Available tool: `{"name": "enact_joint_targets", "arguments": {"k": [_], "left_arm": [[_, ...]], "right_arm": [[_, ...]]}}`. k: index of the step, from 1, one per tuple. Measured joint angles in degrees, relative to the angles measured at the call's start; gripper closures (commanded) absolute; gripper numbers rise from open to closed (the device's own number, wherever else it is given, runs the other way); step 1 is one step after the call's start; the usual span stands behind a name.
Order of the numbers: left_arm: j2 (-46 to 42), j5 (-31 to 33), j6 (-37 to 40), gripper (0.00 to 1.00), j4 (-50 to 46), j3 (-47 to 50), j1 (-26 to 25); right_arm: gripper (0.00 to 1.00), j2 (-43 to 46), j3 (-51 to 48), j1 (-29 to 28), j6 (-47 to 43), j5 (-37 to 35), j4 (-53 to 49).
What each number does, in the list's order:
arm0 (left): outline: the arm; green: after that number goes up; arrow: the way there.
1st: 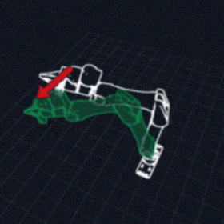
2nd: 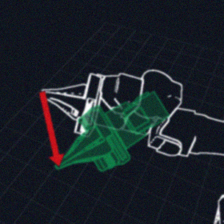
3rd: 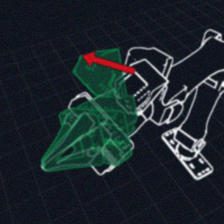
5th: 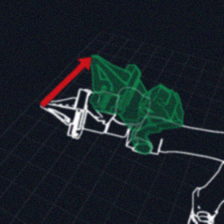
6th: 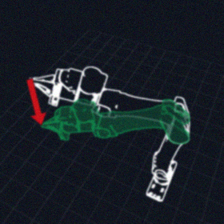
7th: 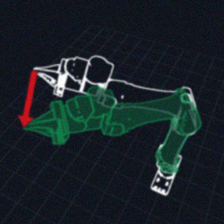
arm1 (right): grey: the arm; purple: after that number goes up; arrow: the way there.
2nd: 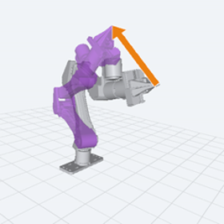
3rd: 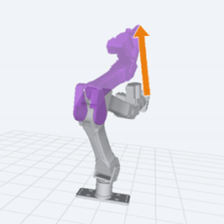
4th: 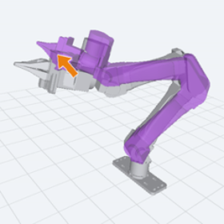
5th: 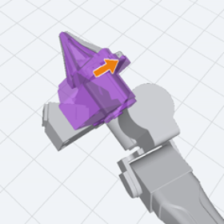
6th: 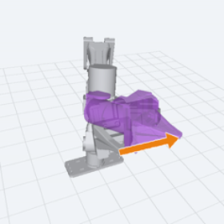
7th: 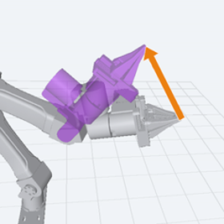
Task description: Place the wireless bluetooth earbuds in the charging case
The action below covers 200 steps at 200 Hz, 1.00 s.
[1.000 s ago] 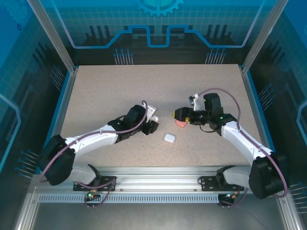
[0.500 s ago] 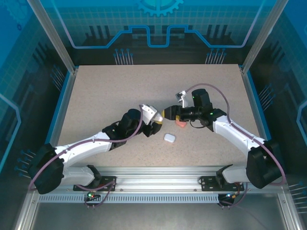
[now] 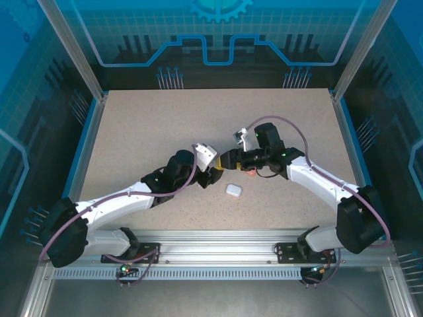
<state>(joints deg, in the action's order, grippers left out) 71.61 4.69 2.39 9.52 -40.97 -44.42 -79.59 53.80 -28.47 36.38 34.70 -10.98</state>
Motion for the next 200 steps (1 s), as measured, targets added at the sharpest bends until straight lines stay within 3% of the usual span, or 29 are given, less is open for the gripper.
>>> {"name": "enact_joint_targets", "arguments": {"k": [46, 88, 121, 145, 200], "left_arm": [[-2.43, 1.51, 0.66, 0.3, 0.11, 2.16, 0.0], [-5.88, 4.59, 0.59, 0.18, 1.31, 4.15, 0.0], [-9.27, 6.99, 0.57, 0.15, 2.4, 6.69, 0.0], [-11.37, 8.11, 0.55, 0.14, 2.27, 7.45, 0.0], [-14.49, 10.4, 0.57, 0.13, 0.96, 8.35, 0.0]], "right_arm": [[0.28, 5.35, 1.51, 3.65, -4.07, -8.52, -8.48], [0.18, 2.36, 7.74, 5.97, -11.5, -20.17, -17.57], [0.08, -8.44, 14.97, 8.59, -18.91, -28.7, -21.77], [0.0, -20.74, 25.44, 8.76, -25.9, -34.38, -25.53], [0.0, -41.48, 46.64, 8.76, -37.64, -41.66, -33.09]]}}
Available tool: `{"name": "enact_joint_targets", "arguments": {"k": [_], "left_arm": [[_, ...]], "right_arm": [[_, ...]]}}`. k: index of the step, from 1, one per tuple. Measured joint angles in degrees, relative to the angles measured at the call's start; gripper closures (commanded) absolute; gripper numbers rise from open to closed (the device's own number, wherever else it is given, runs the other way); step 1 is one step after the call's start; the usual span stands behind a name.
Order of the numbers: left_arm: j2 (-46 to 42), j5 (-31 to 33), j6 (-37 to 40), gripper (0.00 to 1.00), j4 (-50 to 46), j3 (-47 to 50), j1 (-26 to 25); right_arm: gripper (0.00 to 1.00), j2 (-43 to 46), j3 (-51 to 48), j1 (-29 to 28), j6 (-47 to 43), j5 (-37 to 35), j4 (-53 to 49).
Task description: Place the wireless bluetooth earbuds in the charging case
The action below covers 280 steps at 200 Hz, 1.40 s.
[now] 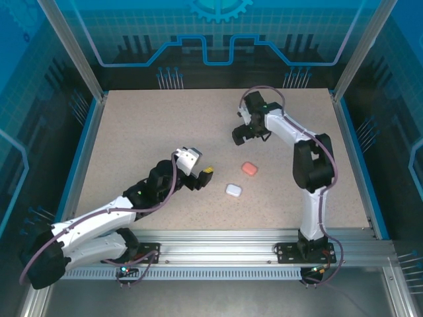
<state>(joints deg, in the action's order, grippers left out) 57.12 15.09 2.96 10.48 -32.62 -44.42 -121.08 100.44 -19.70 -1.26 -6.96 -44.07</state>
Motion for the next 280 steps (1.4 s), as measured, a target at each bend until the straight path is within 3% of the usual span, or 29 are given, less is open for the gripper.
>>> {"name": "enact_joint_targets", "arguments": {"k": [80, 136, 226, 280], "left_arm": [[-2.14, 1.86, 0.02, 0.11, -1.44, 0.66, 0.02], [-2.12, 2.12, 0.07, 0.1, -1.66, 0.79, 0.07], [-2.12, 2.27, 0.2, 0.1, -1.7, 0.94, 0.39], [-2.21, 2.12, 0.22, 0.09, -1.33, 1.14, 0.39]], "right_arm": [[0.01, -16.9, 19.76, 0.66, -3.98, -1.84, -11.34], [0.14, -22.56, 28.3, 1.44, -3.76, -1.14, -17.38], [0.33, -23.89, 30.05, 1.38, -3.37, 1.05, -19.32], [0.37, -16.57, 17.35, 1.6, -2.62, 2.36, -13.25]]}}
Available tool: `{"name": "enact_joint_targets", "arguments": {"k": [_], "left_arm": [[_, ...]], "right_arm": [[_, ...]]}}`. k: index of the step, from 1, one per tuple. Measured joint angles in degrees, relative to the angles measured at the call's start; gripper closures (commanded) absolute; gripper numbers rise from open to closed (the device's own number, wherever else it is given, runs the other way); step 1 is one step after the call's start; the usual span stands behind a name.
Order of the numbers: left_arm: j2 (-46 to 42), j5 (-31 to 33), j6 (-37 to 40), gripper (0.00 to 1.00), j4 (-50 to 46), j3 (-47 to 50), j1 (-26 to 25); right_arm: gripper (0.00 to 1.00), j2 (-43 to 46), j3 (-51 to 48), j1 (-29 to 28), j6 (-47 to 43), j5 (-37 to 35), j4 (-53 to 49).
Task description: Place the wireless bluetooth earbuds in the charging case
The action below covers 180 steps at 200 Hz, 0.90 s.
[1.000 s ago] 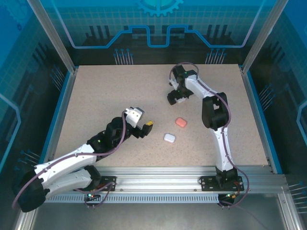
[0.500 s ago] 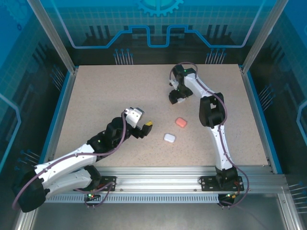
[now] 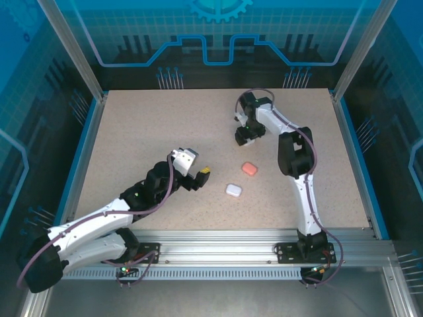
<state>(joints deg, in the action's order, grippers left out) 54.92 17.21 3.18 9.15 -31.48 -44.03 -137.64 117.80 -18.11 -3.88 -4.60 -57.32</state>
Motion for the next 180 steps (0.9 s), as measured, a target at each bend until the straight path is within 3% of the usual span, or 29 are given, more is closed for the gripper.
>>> {"name": "enact_joint_targets", "arguments": {"k": [28, 86, 135, 180], "left_arm": [[-1.7, -2.67, 1.09, 0.05, 4.52, 3.74, 0.0], [-1.62, -12.92, 7.48, 0.01, 24.33, 14.6, 0.0], [6.47, -20.87, 12.5, 0.01, 39.91, 14.82, 0.0], [18.32, -24.41, 14.91, 0.01, 53.18, 14.03, 0.0]], "right_arm": [[0.39, 7.58, -10.75, 1.11, 1.81, 5.51, 3.48], [0.39, 31.01, -32.7, 5.92, 8.13, 25.64, 17.18], [0.39, 46.64, -46.93, 5.7, 14.05, 42.82, 26.03], [0.39, 59.36, -54.66, 4.28, 17.31, 50.88, 28.24]]}}
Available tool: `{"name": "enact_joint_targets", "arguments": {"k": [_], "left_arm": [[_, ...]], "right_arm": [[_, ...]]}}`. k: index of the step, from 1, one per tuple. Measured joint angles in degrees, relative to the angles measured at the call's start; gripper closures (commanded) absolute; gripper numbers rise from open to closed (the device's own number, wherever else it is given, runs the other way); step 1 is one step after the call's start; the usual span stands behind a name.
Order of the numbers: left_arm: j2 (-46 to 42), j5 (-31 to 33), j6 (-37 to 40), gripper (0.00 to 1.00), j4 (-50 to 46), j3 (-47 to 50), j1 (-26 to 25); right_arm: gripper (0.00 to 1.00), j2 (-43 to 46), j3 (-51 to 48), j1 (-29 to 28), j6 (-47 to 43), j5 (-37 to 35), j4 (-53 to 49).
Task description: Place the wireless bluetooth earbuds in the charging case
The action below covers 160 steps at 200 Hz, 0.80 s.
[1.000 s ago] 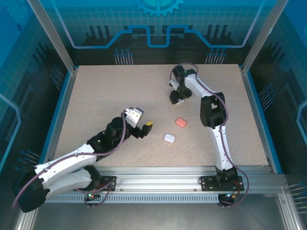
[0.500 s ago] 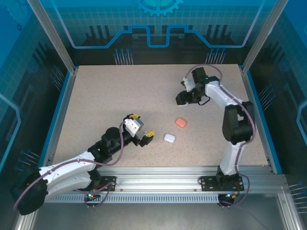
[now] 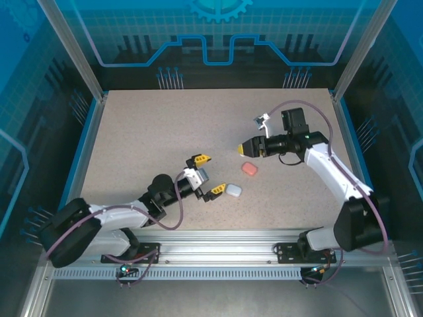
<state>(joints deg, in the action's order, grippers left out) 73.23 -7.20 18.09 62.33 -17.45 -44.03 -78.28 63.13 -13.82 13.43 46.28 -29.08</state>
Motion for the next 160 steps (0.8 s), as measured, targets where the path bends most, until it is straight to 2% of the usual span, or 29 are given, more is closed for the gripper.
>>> {"name": "enact_joint_targets", "arguments": {"k": [41, 90, 160], "left_arm": [[9.51, -2.34, -0.13, 0.01, 10.05, -4.22, -0.02], [12.41, -4.74, -0.22, 0.02, 14.25, -7.72, -0.5], [14.21, -7.96, -1.62, 0.15, 15.19, -9.14, -0.83]], "right_arm": [[0.38, 5.62, -3.39, -2.67, 3.56, 2.73, 0.87], [0.38, 5.97, -4.07, -6.32, 6.36, 3.74, 1.33], [0.38, 5.97, -4.22, -9.09, 8.48, 5.27, 2.16]]}}
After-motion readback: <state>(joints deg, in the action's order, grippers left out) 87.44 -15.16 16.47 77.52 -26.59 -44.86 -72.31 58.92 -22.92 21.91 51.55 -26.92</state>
